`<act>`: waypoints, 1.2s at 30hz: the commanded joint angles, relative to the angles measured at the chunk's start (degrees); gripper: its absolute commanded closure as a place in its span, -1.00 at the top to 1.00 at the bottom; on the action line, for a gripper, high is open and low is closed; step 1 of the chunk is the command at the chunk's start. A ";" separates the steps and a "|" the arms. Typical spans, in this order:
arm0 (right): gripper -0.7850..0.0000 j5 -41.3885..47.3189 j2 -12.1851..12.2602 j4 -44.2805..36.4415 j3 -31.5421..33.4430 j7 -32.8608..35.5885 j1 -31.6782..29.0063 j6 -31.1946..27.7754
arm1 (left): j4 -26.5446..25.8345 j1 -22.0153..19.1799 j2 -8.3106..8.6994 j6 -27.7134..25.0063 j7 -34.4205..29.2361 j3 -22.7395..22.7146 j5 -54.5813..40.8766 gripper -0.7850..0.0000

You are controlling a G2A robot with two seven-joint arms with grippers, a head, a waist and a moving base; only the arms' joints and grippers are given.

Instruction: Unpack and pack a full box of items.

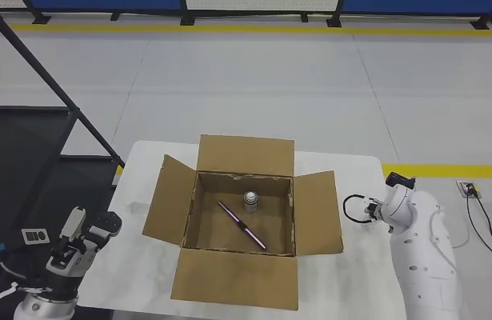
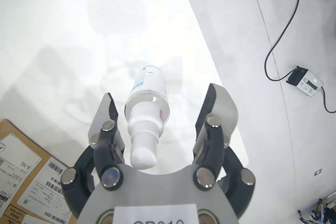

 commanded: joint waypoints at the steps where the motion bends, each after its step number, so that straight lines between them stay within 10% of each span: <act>1: -1.00 0.49 0.01 -0.01 0.07 -0.66 -0.18 -0.20 | 0.00 0.00 0.00 0.00 0.00 0.00 0.00 1.00; 10: -1.00 2.62 -0.10 -8.49 -0.36 -3.29 -4.23 -0.63 | 0.00 0.00 0.00 0.00 0.00 0.00 0.00 1.00; 26: -1.00 5.95 -0.51 -58.99 -9.57 -14.86 -24.86 -11.37 | 0.00 0.00 0.00 0.00 0.00 0.00 0.00 1.00; 36: -1.00 8.89 -0.83 -50.40 -25.38 -8.59 -12.58 -30.82 | 0.00 0.00 0.00 0.00 0.00 0.00 0.00 1.00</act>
